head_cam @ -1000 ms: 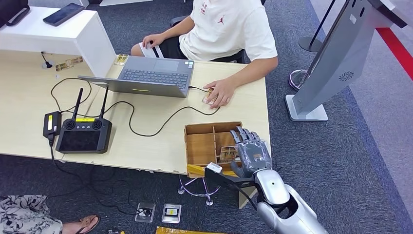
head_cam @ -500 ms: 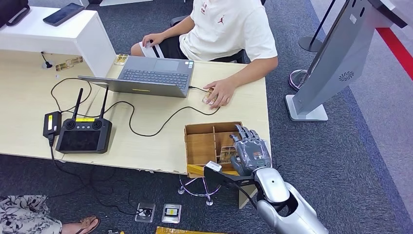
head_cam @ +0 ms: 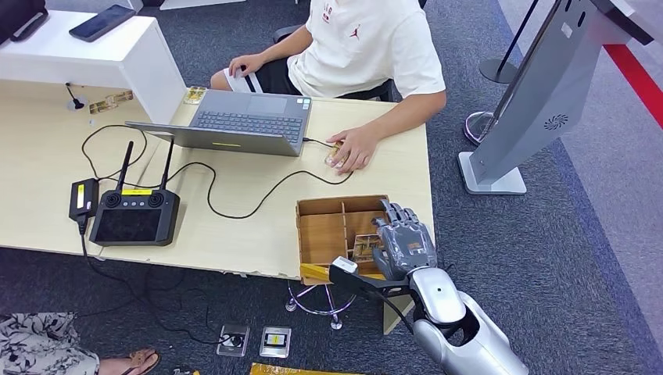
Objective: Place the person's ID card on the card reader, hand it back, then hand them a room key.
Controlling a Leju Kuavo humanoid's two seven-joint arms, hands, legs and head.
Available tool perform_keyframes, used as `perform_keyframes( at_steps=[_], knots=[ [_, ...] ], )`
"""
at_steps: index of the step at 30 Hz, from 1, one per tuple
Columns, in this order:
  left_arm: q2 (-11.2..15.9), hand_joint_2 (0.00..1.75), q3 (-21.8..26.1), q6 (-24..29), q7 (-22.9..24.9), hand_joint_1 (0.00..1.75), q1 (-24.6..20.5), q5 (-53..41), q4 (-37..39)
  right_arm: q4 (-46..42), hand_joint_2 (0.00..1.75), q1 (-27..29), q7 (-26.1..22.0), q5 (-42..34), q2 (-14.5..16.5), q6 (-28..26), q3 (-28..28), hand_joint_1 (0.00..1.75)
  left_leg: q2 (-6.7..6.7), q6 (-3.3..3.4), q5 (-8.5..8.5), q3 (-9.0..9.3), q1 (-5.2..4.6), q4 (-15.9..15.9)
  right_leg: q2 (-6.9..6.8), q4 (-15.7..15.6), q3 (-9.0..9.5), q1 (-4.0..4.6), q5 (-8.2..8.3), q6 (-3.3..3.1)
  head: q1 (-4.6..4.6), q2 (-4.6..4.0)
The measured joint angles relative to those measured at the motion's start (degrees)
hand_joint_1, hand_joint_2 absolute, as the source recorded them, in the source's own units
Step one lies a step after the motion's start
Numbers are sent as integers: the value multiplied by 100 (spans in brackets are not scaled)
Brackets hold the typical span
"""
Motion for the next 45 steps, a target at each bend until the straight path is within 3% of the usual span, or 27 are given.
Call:
perform_keyframes(
  at_steps=[5,8,10,12,17,22,27,31,35,45],
  knots=[
    [-2,175,0,10,-47,0,-11,-39,-2,0,175,8,57,-15,-16,12,0,75,0,0,0,1,0,0,0,0,0,0,0,0,1,0],
    [-5,175,0,16,-55,0,-24,-43,-2,0,175,19,68,-22,-33,12,2,108,0,0,0,1,0,0,1,0,0,0,0,0,0,0],
    [-7,175,0,16,-55,0,-28,-43,-2,0,175,21,69,-25,-45,12,2,119,0,0,0,1,0,0,1,0,0,0,0,0,1,0],
    [-7,175,0,16,-56,0,-28,-44,-2,0,175,21,70,-30,-57,12,2,114,0,0,0,1,0,0,1,0,0,0,0,0,1,0],
    [-7,175,-2,16,-55,0,-29,-70,-2,-1,175,22,81,-49,-85,27,2,83,0,0,0,1,0,0,1,0,0,0,0,0,1,0],
    [-7,175,-7,16,-55,0,-33,-99,-2,-2,175,21,69,-69,-107,82,2,76,0,0,0,1,0,0,1,0,0,0,0,0,1,0],
    [-7,175,-9,16,-55,0,-36,-109,-2,-2,175,21,53,-77,-114,102,2,42,0,0,0,1,0,0,1,0,0,0,0,0,1,0],
    [-7,175,-13,16,-55,0,-49,-153,-2,-8,175,19,19,-92,-119,151,2,32,0,0,0,1,0,0,0,0,0,0,0,0,1,0],
    [-7,175,-15,15,-55,0,-77,-175,-2,-86,175,18,25,-110,-123,250,2,7,0,0,0,1,0,0,1,0,0,0,0,0,1,0],
    [-7,175,-15,6,-56,0,-84,-120,-2,-418,175,0,-98,-303,-143,438,32,5,0,0,0,0,0,0,0,0,0,0,0,0,1,0]
  ],
)
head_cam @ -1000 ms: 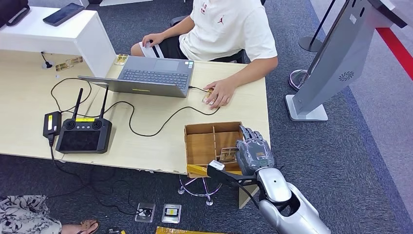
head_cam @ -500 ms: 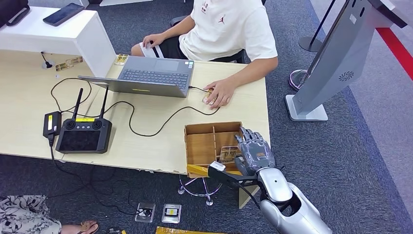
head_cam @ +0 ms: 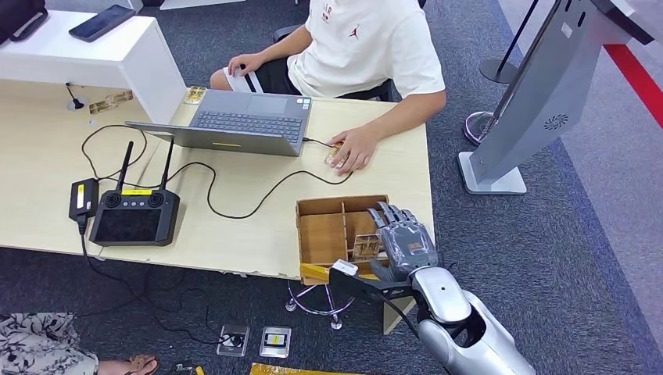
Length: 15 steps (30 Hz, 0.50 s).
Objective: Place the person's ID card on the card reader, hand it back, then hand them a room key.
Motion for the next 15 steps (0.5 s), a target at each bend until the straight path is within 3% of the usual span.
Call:
perform_keyframes(
  at_steps=[15],
  knots=[
    [1,175,0,-3,26,0,18,6,2,-164,175,-90,-105,-314,5,89,387,14,-1,0,0,-1,0,0,-1,0,1,0,0,0,0,0]
  ],
)
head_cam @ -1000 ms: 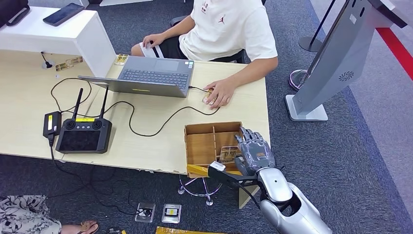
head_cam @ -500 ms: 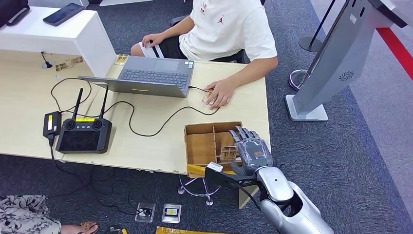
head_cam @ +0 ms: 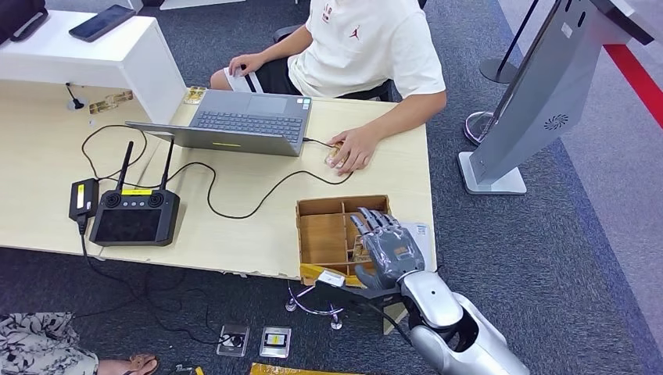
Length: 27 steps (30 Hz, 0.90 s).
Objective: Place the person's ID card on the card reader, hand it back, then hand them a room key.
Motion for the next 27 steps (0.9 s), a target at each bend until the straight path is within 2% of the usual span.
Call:
perform_keyframes(
  at_steps=[27],
  knots=[
    [-1,175,0,47,29,0,38,-31,-4,296,175,-409,233,-114,-4,-82,341,24,0,0,0,-1,0,0,0,0,-1,0,0,0,0,0]
  ],
)
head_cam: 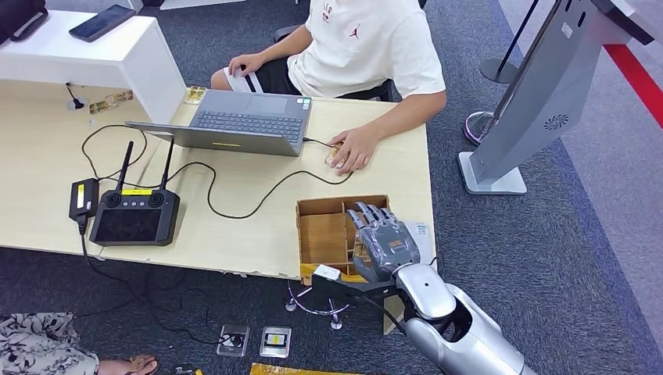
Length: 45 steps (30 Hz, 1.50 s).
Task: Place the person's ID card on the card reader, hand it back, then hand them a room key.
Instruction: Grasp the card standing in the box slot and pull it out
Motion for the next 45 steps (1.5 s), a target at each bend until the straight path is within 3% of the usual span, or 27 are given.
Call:
perform_keyframes(
  at_steps=[16,20,26,30,33,39,45],
  knots=[
    [2,175,0,-10,1,0,-2,-55,0,282,175,-67,110,-152,-34,-21,22,43,0,0,0,1,0,0,0,0,0,0,0,0,0,0],
    [0,175,0,-15,0,0,-3,-55,0,351,175,-67,109,-158,-39,-20,31,74,0,0,0,1,0,0,0,0,0,0,0,0,0,0],
    [0,175,0,-15,1,0,-2,-65,0,431,175,-66,109,-163,-45,-20,59,92,0,0,0,1,0,0,0,0,0,0,0,0,0,0],
    [0,175,0,-14,1,0,0,-51,0,459,175,-65,109,-164,-54,-20,62,133,0,0,0,1,0,0,0,0,0,0,0,0,0,0],
    [0,175,0,-11,2,0,4,-38,0,475,175,-66,107,-160,-55,-14,62,147,0,0,0,1,0,0,0,0,0,0,0,0,0,0],
    [0,175,0,-14,3,0,20,-19,0,478,175,-66,104,-158,-56,-7,62,126,0,0,0,1,0,0,0,0,0,0,0,0,-2,0],
    [0,175,0,-15,4,0,27,-10,0,478,175,-67,104,-157,-61,-12,60,134,0,0,0,1,0,0,0,0,0,0,0,0,0,0]
  ],
)
